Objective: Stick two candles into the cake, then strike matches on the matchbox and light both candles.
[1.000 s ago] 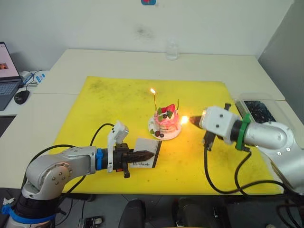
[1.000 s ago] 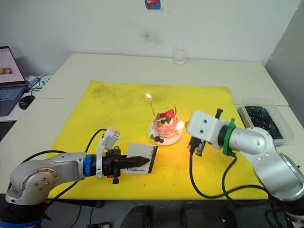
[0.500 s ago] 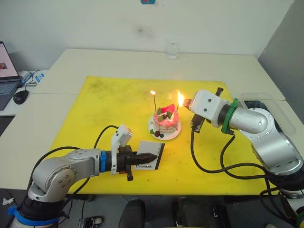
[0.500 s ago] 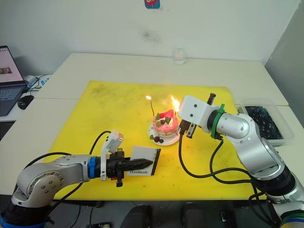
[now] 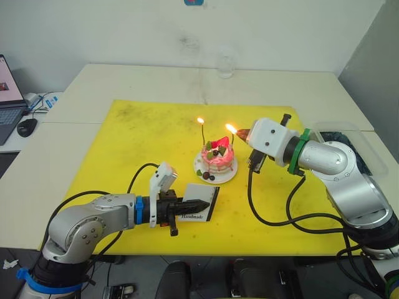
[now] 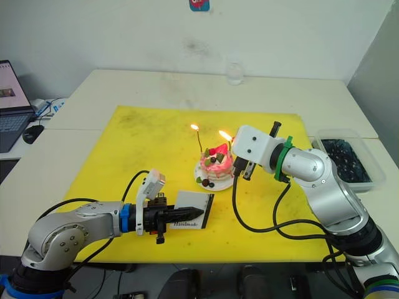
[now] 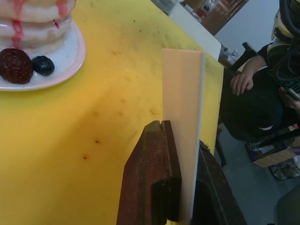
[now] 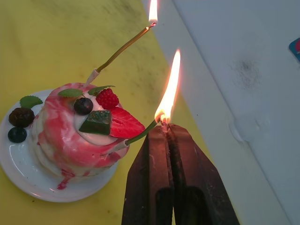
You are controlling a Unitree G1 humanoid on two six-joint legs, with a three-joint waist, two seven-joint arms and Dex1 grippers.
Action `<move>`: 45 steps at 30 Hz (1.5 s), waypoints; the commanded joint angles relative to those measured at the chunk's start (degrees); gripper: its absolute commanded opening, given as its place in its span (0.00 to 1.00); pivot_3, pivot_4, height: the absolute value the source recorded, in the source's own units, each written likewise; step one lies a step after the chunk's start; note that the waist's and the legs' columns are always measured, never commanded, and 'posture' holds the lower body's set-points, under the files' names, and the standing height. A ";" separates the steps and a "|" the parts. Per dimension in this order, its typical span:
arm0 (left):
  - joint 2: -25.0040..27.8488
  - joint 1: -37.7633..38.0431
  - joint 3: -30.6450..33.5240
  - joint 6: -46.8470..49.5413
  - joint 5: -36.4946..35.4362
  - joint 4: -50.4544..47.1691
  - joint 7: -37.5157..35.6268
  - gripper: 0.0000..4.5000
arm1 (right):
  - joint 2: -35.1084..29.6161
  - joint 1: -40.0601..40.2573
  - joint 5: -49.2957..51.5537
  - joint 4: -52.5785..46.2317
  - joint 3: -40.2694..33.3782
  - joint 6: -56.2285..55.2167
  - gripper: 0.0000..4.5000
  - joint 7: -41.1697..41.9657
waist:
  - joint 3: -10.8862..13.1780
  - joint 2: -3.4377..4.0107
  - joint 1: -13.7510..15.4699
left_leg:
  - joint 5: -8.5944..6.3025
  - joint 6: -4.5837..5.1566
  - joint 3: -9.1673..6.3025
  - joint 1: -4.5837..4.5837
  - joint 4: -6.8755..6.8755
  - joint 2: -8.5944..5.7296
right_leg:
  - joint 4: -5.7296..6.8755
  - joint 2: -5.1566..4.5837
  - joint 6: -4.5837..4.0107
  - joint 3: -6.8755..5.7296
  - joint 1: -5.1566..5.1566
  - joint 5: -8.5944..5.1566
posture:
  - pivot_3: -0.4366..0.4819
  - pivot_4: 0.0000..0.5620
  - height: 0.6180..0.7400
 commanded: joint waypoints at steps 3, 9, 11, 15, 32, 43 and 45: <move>-0.32 0.58 0.28 -1.19 -0.28 -2.39 -0.49 0.00 | 0.06 0.03 -0.85 -2.37 -0.70 -0.37 0.00 0.30 | 0.00 0.00 0.00 | 0.00 0.00 -0.01 0.00 0.00 0.00 | 0.00 0.00 0.00 -0.01 0.00 0.00 | 0.48 0.27 1.00; -0.54 0.35 0.09 -1.13 -0.28 -2.24 -0.56 0.00 | 0.26 -0.51 -1.23 -1.63 -0.64 -0.52 0.00 0.39 | 0.00 0.00 0.00 | 0.00 0.00 0.00 0.00 0.00 0.00 | 0.00 0.00 0.00 0.00 0.00 0.00 | 0.48 0.27 1.00; -0.61 0.14 -0.02 -1.07 -0.23 -2.07 -0.61 0.00 | 0.45 -0.66 -1.47 -1.33 -0.65 -0.62 0.00 0.50 | 0.00 0.00 0.00 | 0.00 0.00 0.00 0.00 0.00 0.00 | 0.00 0.00 0.00 0.00 0.00 0.00 | 0.48 0.27 1.00; -0.80 -0.40 -0.15 -0.94 -0.07 -1.56 -0.74 0.00 | 0.73 -0.93 -1.81 -0.84 -0.74 -0.77 0.00 0.66 | 0.00 0.00 0.00 | 0.00 0.00 0.00 0.00 0.00 0.00 | 0.01 0.00 0.00 -0.01 0.00 0.00 | 0.48 0.27 1.00; -1.43 -0.69 -0.19 -0.87 0.01 -1.30 -0.14 0.00 | -3.28 5.48 1.42 -5.93 -6.80 3.37 0.00 3.89 | 0.00 0.00 0.21 | 0.00 0.00 -0.01 -0.02 0.00 -0.02 | -0.02 -0.01 0.00 -0.02 0.02 0.00 | 0.48 0.27 1.00; -3.94 -1.35 -1.56 -1.01 0.51 -0.99 1.36 0.00 | -4.74 22.85 5.49 -8.36 -32.66 14.45 0.00 0.03 | -0.01 -0.01 0.24 | 0.00 0.00 0.01 0.02 0.02 -0.03 | 0.01 -0.01 0.01 0.01 0.05 0.00 | 0.48 0.27 1.00; -4.78 -1.66 -1.98 -1.03 0.78 -0.74 1.75 0.00 | -4.27 25.41 4.73 -5.85 -36.98 12.95 0.00 -2.10 | -0.01 -0.01 0.29 | 0.00 0.00 0.01 0.01 0.04 -0.05 | 0.00 -0.01 0.02 0.00 0.06 0.01 | 0.48 0.27 1.00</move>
